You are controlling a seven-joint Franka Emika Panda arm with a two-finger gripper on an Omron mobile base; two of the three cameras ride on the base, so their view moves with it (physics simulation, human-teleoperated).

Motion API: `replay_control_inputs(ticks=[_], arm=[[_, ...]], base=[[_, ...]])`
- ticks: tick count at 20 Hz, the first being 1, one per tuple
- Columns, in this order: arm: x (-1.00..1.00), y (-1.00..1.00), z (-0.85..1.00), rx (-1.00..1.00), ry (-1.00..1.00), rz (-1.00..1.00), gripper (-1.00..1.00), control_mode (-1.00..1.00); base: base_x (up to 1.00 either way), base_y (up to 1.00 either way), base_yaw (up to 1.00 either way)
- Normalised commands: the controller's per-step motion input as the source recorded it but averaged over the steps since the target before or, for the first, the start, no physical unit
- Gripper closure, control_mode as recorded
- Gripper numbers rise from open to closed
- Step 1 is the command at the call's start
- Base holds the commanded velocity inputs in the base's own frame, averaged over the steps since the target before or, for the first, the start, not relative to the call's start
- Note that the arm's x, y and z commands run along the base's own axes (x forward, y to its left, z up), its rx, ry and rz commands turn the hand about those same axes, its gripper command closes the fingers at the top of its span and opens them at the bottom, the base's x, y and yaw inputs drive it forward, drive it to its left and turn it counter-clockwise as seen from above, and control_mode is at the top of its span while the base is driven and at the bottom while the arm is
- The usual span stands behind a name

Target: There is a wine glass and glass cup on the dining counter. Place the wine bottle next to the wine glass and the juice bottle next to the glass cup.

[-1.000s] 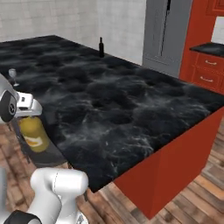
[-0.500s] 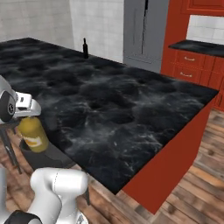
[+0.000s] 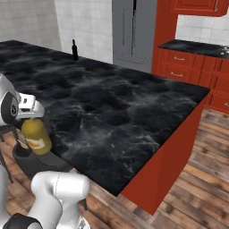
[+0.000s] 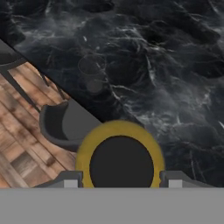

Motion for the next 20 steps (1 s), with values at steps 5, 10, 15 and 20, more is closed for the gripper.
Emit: replay_control_inputs(ticks=[5, 10, 15, 20], arm=[[0.0, 0.0, 0.0, 0.0, 0.0, 0.0, 1.0, 1.0], [0.0, 0.0, 0.0, 0.0, 0.0, 0.0, 1.0, 1.0], [0.0, 0.0, 0.0, 0.0, 0.0, 0.0, 1.0, 1.0], [0.06, 0.0, 0.0, 0.0, 0.0, 0.0, 1.0, -1.0]], base=[[0.0, 0.0, 0.0], [0.0, 0.0, 0.0], [0.0, 0.0, 0.0], [0.08, -0.01, 0.0]])
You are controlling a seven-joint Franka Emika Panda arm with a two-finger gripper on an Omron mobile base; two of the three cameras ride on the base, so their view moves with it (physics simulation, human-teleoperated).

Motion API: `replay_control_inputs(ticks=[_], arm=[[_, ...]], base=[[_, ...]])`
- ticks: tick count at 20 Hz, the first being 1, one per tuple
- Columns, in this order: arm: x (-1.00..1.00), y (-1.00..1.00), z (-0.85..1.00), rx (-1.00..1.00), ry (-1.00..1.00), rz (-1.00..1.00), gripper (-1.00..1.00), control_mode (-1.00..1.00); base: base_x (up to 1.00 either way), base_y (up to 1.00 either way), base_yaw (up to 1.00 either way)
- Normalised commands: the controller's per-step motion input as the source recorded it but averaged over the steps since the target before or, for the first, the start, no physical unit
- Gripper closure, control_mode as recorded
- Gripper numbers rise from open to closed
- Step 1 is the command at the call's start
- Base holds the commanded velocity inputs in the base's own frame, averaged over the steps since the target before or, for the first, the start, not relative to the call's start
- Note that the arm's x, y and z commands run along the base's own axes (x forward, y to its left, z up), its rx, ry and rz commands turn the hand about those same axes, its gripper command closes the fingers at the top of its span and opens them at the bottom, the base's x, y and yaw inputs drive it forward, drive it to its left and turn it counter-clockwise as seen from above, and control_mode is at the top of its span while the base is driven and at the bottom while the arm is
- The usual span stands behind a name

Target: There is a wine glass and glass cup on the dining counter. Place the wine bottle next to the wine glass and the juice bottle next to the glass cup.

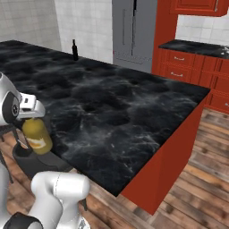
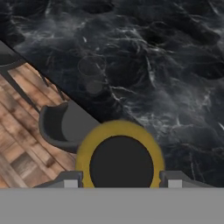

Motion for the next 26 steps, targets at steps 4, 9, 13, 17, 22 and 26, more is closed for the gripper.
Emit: replay_control_inputs(ticks=[4, 9, 13, 17, 22, 26], arm=[[0.42, -0.01, 0.03, 0.01, 0.0, 0.0, 1.0, -1.0], [0.47, 0.0, 0.16, 0.01, 0.0, 0.04, 1.0, -1.0], [0.39, -0.08, 0.05, 0.0, 0.0, 0.06, 1.0, -1.0], [0.4, -0.02, -0.09, 0.0, 0.0, 0.04, 1.0, -1.0], [0.33, -0.03, -0.23, 0.0, 0.0, 0.04, 1.0, -1.0], [0.27, 0.0, -0.35, 0.0, 0.0, 0.02, 1.0, -1.0]], base=[[0.0, 0.0, 0.0], [0.0, 0.0, 0.0], [0.0, 0.0, 0.0], [0.0, 0.0, 0.0], [0.0, 0.0, 0.0], [0.0, 0.0, 0.0]])
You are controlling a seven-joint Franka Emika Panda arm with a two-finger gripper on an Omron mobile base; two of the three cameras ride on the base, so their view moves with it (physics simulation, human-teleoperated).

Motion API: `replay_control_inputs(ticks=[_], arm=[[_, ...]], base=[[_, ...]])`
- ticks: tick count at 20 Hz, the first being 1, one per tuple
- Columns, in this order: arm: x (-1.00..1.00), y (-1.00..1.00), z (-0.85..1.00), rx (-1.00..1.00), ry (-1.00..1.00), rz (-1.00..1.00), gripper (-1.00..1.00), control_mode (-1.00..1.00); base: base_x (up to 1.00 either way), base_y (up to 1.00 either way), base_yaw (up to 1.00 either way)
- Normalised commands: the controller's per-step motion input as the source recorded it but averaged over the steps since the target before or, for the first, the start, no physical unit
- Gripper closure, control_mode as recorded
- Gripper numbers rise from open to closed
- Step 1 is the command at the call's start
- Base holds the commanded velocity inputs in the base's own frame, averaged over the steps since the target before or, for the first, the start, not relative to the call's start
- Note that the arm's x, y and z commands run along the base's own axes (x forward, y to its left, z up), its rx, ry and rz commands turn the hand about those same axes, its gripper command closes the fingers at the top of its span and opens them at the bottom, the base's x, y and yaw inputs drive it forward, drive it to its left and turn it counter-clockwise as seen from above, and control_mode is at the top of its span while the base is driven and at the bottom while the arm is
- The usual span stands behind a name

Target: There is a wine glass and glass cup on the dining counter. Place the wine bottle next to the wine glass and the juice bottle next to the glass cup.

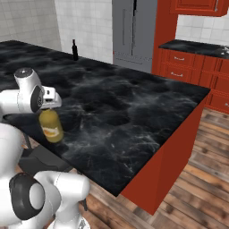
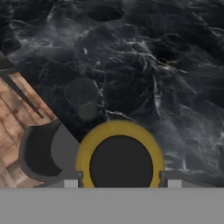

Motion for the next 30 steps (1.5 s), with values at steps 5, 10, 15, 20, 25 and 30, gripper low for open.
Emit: replay_control_inputs(ticks=[5, 10, 15, 20, 25, 30], arm=[[0.3, -0.01, -0.28, 0.0, 0.0, 0.03, 1.0, -1.0], [0.39, -0.01, -0.22, 0.0, 0.0, 0.05, 1.0, -1.0], [0.39, 0.05, -0.21, 0.0, 0.0, 0.02, 1.0, -1.0], [0.33, 0.05, -0.25, 0.0, 0.0, 0.01, 1.0, -1.0], [0.35, 0.03, -0.22, 0.0, 0.0, 0.0, 1.0, -1.0], [0.3, 0.0, -0.2, 0.0, 0.0, 0.02, 1.0, -1.0]], base=[[0.0, 0.0, 0.0], [0.0, 0.0, 0.0], [0.0, 0.0, 0.0], [0.0, 0.0, 0.0], [0.0, 0.0, 0.0], [0.0, 0.0, 0.0]])
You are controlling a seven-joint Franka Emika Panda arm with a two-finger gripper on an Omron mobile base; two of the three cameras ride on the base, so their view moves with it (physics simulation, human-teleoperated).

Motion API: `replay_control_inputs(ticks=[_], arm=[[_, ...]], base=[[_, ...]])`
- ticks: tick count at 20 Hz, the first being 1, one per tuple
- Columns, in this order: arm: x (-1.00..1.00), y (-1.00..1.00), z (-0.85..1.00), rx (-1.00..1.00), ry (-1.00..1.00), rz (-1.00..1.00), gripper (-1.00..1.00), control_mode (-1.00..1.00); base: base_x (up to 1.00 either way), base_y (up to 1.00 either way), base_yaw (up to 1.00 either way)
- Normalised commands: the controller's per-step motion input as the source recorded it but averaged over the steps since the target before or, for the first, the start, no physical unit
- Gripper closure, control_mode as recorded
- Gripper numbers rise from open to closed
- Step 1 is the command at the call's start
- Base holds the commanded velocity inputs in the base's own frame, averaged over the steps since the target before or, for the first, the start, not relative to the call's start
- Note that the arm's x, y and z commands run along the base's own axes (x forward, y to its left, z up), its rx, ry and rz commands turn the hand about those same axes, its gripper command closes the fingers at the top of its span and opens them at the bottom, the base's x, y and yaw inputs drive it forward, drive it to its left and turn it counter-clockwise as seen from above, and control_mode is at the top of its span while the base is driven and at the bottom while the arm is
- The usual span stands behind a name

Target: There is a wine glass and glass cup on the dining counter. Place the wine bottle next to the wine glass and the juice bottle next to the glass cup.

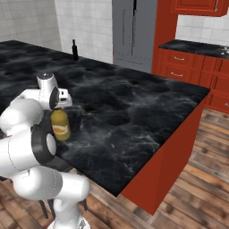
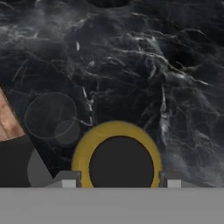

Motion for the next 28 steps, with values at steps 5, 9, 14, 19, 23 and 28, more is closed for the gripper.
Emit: replay_control_inputs(ticks=[5, 9, 14, 19, 23, 28], arm=[[0.05, 0.0, -0.33, 0.0, 0.0, 0.03, 1.0, -1.0], [-0.05, 0.0, -0.41, 0.0, 0.0, 0.0, 1.0, -1.0], [-0.1, 0.0, -0.38, 0.0, 0.0, 0.0, -1.0, -1.0], [-0.05, 0.0, -0.31, 0.0, 0.0, 0.0, -1.0, -1.0], [-0.03, 0.0, -0.22, 0.0, -0.02, 0.0, -1.0, -1.0], [-0.04, -0.01, -0.19, 0.0, -0.06, 0.0, -1.0, -1.0]], base=[[0.0, 0.0, 0.0], [0.0, 0.0, 0.0], [0.0, 0.0, 0.0], [0.0, 0.0, 0.0], [0.0, 0.0, 0.0], [0.0, 0.0, 0.0]])
